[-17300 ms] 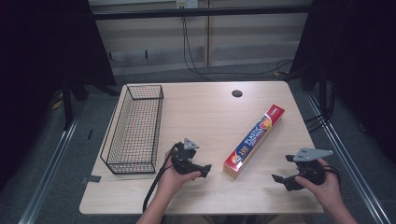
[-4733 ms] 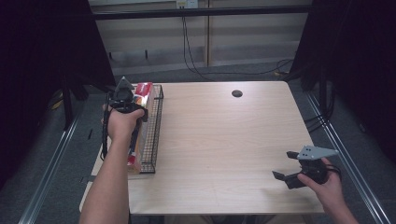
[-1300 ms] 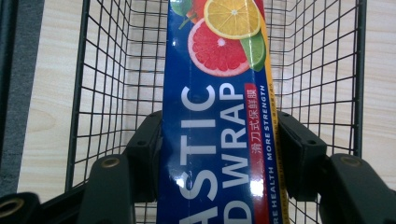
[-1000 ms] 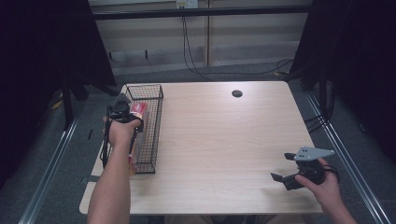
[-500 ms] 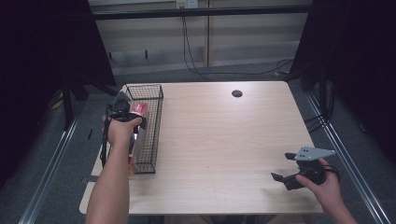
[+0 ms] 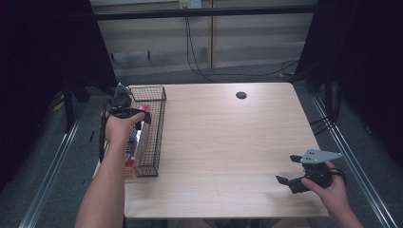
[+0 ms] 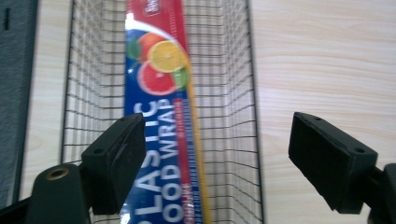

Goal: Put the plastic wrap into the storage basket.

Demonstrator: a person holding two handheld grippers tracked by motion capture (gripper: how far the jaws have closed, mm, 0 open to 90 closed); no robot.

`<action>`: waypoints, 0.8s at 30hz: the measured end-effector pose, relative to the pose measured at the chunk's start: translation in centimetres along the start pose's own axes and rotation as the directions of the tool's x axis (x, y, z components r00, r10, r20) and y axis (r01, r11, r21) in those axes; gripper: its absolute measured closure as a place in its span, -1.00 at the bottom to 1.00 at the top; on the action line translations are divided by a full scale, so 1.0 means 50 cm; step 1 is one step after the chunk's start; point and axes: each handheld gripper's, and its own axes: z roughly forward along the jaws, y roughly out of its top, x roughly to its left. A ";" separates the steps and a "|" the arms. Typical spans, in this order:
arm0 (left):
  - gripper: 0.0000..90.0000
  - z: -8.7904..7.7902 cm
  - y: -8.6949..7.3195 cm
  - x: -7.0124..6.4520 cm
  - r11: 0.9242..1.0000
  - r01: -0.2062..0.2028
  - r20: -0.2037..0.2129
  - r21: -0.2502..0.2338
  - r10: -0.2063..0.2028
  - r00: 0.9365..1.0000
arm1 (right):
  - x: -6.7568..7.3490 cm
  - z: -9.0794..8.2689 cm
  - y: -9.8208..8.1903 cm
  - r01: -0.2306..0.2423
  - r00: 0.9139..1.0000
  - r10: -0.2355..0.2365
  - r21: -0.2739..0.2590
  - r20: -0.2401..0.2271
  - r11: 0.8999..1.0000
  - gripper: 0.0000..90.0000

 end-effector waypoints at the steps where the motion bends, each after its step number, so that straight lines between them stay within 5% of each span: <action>1: -0.57 -0.002 0.000 -0.005 1.000 -0.009 0.004 -0.005 0.009 1.000 | 0.000 0.000 0.000 0.000 1.000 0.000 0.000 0.000 1.000 -0.89; 12: -0.60 -0.002 -0.012 -0.058 0.998 -0.064 0.094 -0.029 0.067 0.993 | 0.001 -0.004 0.000 0.000 1.000 0.000 -0.007 -0.001 1.000 -0.89; 24: -0.60 0.003 -0.032 -0.124 0.991 -0.117 0.174 -0.070 0.128 0.976 | 0.002 -0.004 0.001 0.011 1.000 -0.011 -0.002 0.000 1.000 -0.89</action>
